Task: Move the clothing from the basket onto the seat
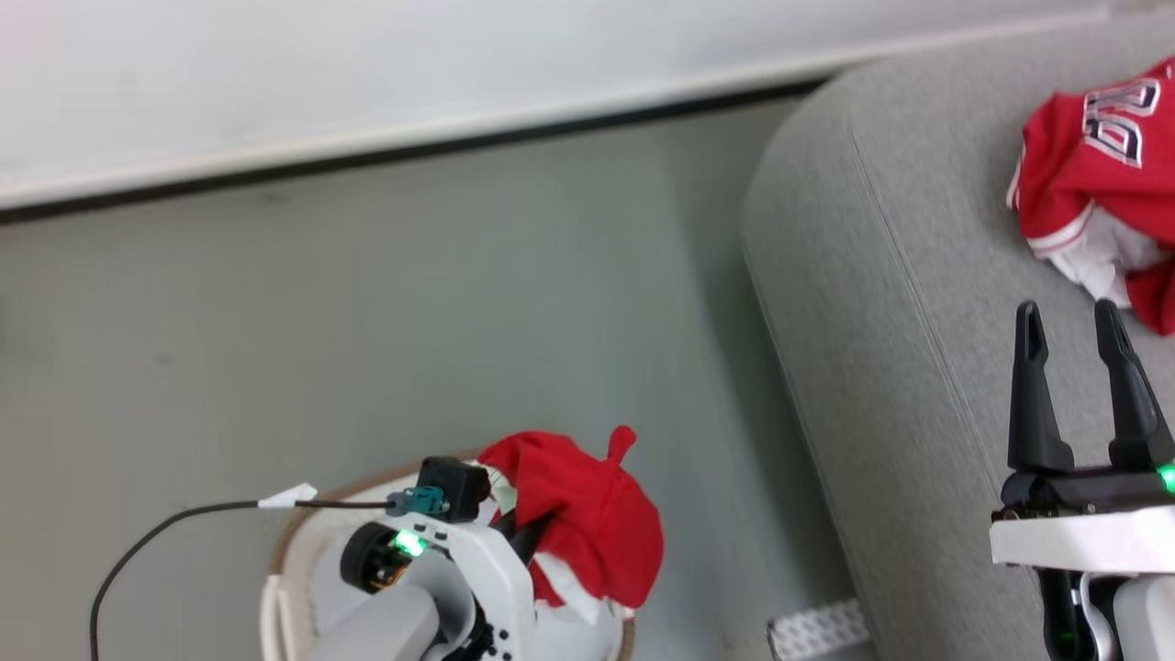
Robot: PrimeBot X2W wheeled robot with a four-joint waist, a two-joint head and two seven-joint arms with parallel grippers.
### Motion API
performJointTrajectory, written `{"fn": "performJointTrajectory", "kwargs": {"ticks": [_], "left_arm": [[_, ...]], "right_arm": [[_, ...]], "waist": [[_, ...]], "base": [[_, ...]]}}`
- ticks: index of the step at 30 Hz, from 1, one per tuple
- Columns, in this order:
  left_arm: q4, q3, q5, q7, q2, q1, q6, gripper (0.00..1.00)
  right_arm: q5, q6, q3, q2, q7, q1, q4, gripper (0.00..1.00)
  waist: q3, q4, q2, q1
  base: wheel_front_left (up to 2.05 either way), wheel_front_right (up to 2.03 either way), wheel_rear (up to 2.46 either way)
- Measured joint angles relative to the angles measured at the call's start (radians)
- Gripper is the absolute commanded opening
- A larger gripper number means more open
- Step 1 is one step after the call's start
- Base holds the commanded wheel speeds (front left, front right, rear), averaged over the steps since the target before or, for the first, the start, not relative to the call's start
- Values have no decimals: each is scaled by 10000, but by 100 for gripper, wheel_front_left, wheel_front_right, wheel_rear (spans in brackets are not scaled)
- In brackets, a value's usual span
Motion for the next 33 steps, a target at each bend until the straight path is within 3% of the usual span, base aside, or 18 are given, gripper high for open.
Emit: {"fn": "performJointTrajectory", "kwargs": {"ticks": [6,13,23,33], "left_arm": [[-1336,90,17,-525,295,68,167,0],[-3645,265,431,-677,855,9,989,0],[-6736,500,807,148,1622,-541,1910,0],[-8100,1087,792,470,2125,-832,2646,0]], "right_arm": [[-38,0,-8,-102,63,405,94,100],[-40,0,169,-136,255,747,79,100],[-54,0,449,-128,504,1249,81,100],[-71,0,888,-128,633,1424,79,100]], "waist": [[-952,609,0,-1],[-1714,1288,0,-1],[-2501,1977,0,-1],[-2989,2267,0,0]], "base": [[0,0,0],[0,0,0],[0,0,0],[0,0,0]]}}
